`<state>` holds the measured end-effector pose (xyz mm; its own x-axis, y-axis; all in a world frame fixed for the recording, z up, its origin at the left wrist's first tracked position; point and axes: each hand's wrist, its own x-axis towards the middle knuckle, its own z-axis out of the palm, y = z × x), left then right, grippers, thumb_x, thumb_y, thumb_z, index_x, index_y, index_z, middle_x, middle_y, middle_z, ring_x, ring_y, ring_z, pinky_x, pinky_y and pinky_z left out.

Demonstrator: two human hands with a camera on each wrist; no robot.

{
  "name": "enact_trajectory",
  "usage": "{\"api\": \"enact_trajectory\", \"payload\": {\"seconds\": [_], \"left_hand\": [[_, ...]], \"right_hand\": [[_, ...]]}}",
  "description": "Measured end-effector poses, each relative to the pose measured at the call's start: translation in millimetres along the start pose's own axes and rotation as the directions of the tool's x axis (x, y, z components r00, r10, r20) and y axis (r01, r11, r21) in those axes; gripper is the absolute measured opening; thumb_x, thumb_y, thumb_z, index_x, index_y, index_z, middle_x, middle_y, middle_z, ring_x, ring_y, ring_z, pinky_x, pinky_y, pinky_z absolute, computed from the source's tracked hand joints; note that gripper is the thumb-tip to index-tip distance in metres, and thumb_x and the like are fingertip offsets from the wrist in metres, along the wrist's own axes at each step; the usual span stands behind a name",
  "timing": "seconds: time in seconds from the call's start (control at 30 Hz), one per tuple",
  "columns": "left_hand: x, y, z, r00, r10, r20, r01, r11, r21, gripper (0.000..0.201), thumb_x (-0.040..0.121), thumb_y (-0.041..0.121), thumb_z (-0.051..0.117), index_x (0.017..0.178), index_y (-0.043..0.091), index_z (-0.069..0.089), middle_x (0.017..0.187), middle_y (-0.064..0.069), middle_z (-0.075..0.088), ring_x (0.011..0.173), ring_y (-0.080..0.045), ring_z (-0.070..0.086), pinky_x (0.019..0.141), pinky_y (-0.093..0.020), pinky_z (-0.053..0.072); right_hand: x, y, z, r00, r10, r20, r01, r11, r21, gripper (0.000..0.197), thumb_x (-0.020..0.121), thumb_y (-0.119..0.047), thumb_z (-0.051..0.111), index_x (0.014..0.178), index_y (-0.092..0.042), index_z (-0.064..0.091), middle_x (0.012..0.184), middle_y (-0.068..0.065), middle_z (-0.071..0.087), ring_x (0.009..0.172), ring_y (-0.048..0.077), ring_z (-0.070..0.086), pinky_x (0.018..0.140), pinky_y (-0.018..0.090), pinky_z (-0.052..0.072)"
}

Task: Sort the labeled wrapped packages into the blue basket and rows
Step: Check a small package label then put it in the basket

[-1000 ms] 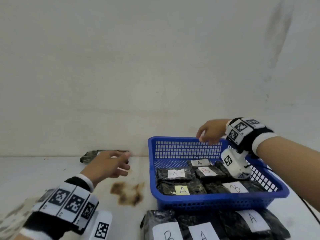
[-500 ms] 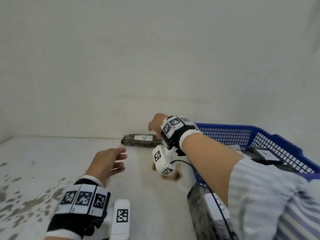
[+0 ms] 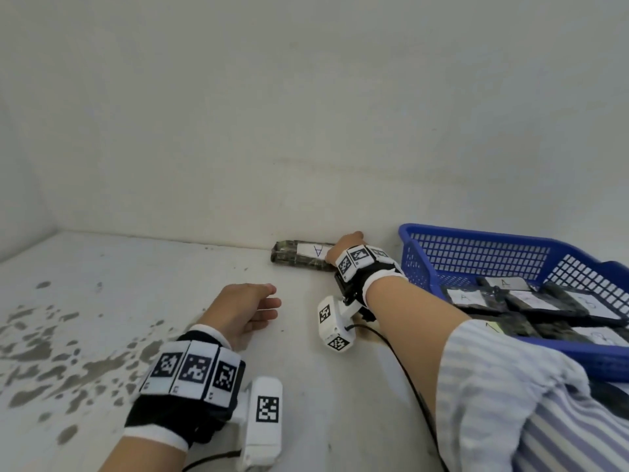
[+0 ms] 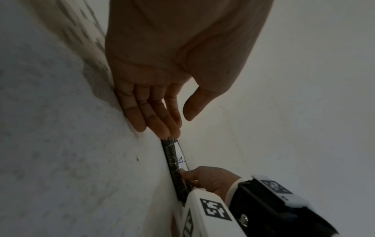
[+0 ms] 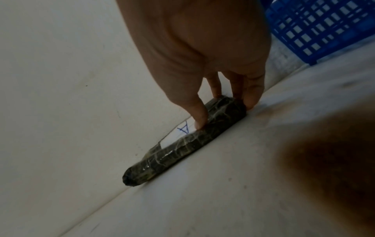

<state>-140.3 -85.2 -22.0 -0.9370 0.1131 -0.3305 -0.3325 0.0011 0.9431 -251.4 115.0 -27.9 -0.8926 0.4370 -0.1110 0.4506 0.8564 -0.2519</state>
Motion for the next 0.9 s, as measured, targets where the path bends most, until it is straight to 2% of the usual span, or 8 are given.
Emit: {"api": "enact_trajectory", "payload": {"seconds": [0.13,0.27,0.33,0.43,0.57,0.63,0.7,0.9], "left_hand": [[3,-3,0,1.000,0.000,0.002,0.000,0.999,0.046,0.013,0.098,0.013,0.053,0.088,0.007,0.060,0.078,-0.008,0.066,0.067,-0.018,0.058,0.067,-0.027,0.047],[4,-4,0,1.000,0.001,0.002,-0.001,0.998,0.061,0.017,0.099,0.011,0.051,0.085,0.006,0.059,0.078,-0.009,0.064,0.066,-0.018,0.058,0.066,-0.026,0.046],[3,-4,0,1.000,0.001,0.002,-0.001,0.998,0.069,0.017,0.099,0.010,0.050,0.085,0.005,0.058,0.078,-0.009,0.064,0.065,-0.018,0.057,0.064,-0.026,0.046],[1,-4,-2,1.000,0.002,0.017,-0.003,0.998,0.065,0.017,0.099,0.011,0.050,0.086,0.005,0.059,0.079,-0.010,0.064,0.067,-0.019,0.057,0.065,-0.027,0.046],[-8,1,-6,1.000,-0.018,0.010,0.017,0.999,0.047,0.017,0.100,0.018,0.051,0.100,0.004,0.059,0.084,-0.011,0.066,0.071,-0.022,0.059,0.067,-0.030,0.047],[-19,11,-4,1.000,0.003,-0.013,-0.002,0.998,0.056,0.020,0.099,0.023,0.054,0.106,0.006,0.061,0.091,-0.010,0.068,0.076,-0.023,0.060,0.068,-0.032,0.048],[-37,25,1,0.998,0.065,0.003,-0.065,0.997,0.033,0.026,0.097,0.030,0.056,0.110,0.008,0.062,0.100,-0.010,0.069,0.083,-0.024,0.063,0.072,-0.035,0.052],[-121,76,43,0.893,0.383,0.237,-0.370,0.924,-0.100,0.044,0.093,0.045,0.053,0.131,0.021,0.048,0.111,-0.019,0.068,0.097,-0.033,0.070,0.082,-0.043,0.058]], "right_hand": [[-23,4,-14,0.998,-0.058,-0.019,0.058,0.998,0.035,0.045,0.099,-0.034,0.053,0.134,-0.007,0.054,0.106,0.011,0.055,0.118,0.028,0.058,0.095,0.031,0.049],[-37,12,-28,0.990,-0.120,0.070,0.115,0.991,0.070,0.043,0.093,-0.018,0.068,0.132,-0.005,0.058,0.134,0.012,0.059,0.125,0.028,0.057,0.054,0.015,0.034],[-33,19,-33,0.990,-0.108,0.093,0.105,0.994,0.036,0.025,0.092,-0.022,0.068,0.112,-0.007,0.068,0.125,0.006,0.066,0.103,0.024,0.066,0.054,0.015,0.041],[-30,17,-42,0.986,-0.136,0.092,0.138,0.990,-0.017,0.019,0.085,-0.024,0.069,0.070,-0.014,0.063,0.096,0.007,0.077,0.077,0.024,0.070,0.079,0.033,0.058],[-59,26,-95,0.975,-0.220,0.007,0.212,0.947,0.242,0.024,0.093,-0.016,0.064,0.073,-0.012,0.052,0.047,-0.001,0.061,0.059,0.015,0.063,0.053,0.023,0.050],[-83,40,-128,0.973,-0.231,-0.028,0.217,0.861,0.460,0.012,0.090,-0.012,0.069,0.085,-0.012,0.059,0.066,0.001,0.067,0.052,0.007,0.063,0.046,0.018,0.050],[-109,56,-157,0.962,-0.262,-0.071,0.260,0.815,0.518,0.020,0.091,-0.010,0.069,0.109,-0.002,0.064,0.090,0.009,0.066,0.064,0.013,0.064,0.055,0.021,0.054],[-206,125,-210,0.899,-0.414,-0.143,0.389,0.606,0.693,0.025,0.096,-0.006,0.061,0.120,-0.001,0.062,0.098,0.013,0.070,0.071,0.017,0.066,0.058,0.021,0.054]]}}
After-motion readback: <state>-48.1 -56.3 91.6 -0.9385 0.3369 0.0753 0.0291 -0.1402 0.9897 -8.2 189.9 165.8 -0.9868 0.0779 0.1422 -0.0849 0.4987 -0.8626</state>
